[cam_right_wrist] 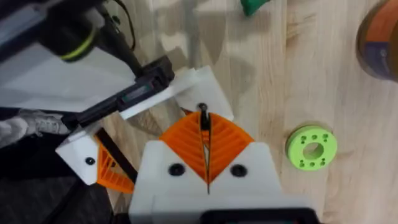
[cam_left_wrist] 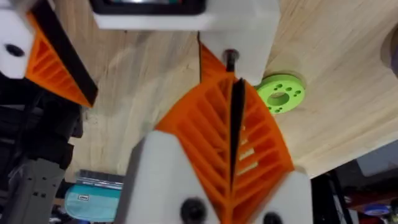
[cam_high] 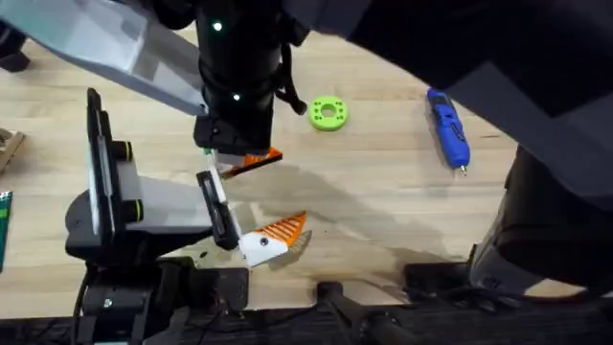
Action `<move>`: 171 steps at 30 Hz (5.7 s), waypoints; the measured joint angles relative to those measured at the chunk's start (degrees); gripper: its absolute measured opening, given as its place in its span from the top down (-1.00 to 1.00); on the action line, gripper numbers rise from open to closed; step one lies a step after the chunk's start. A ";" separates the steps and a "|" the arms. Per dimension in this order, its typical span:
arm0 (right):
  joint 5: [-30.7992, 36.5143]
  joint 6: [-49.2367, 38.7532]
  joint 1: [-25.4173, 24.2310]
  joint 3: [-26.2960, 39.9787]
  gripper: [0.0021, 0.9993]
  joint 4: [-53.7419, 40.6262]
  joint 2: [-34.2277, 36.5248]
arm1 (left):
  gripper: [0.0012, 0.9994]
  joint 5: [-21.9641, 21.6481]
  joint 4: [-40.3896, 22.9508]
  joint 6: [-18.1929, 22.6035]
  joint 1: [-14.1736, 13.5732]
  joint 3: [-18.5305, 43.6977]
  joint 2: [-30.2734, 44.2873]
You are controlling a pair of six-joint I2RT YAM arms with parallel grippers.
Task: Pick up the gripper from the table and insert it into the empty holder that is missing its gripper. Then pick up a screw, insert it into the mounting hole, and use the screwdriver to tighten it. Finally, clean up the table by picking up the vegetable and placing it into the bucket.
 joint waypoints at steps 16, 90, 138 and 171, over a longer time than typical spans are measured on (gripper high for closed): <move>0.04 0.02 0.59 0.02 0.99 0.07 0.31 | -0.97 0.00 -0.02 -0.11 0.00 0.00 0.01; 0.85 0.44 1.07 0.07 0.99 -0.20 2.16 | -0.97 0.22 -0.04 -0.09 0.00 0.00 0.01; 0.83 20.33 -29.22 -29.16 -0.85 16.55 -20.71 | -0.97 0.20 -0.02 0.00 0.00 0.00 0.01; 0.87 27.50 -58.51 -50.80 -0.85 15.06 -40.49 | -0.97 0.20 -0.02 0.00 0.00 0.00 0.01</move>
